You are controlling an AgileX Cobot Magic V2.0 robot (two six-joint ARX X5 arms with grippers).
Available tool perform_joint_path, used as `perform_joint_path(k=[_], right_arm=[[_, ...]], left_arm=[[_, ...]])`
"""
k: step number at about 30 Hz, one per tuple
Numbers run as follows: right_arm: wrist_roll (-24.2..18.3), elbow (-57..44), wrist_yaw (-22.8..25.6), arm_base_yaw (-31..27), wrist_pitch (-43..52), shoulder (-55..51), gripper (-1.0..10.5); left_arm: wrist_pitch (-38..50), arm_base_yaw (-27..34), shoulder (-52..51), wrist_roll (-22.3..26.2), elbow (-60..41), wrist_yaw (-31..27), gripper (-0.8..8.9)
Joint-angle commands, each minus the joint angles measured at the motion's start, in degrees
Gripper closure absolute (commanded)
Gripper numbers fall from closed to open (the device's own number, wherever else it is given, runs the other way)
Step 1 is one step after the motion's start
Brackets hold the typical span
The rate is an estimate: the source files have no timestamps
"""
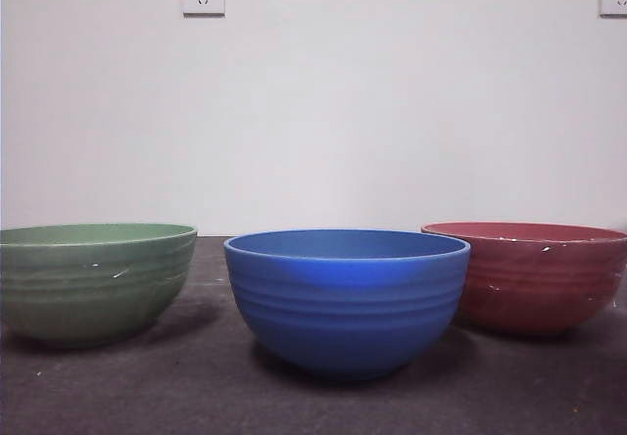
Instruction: Pick up the green bowl on the top,put the green bowl on the left,pick up the red bowl in the middle,put the red bowl on the right
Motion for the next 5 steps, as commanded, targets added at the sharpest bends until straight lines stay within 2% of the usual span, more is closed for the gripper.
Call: perform_joint_path(k=[1, 5], right_arm=[[0.5, -0.7, 0.2, 0.0, 0.2, -0.1, 9.5], [0.5, -0.7, 0.2, 0.0, 0.2, -0.1, 9.5]], left_arm=[[-0.5, 0.2, -0.1, 0.4, -0.7, 0.0, 8.17], [-0.5, 0.2, -0.1, 0.4, -0.7, 0.0, 8.17]])
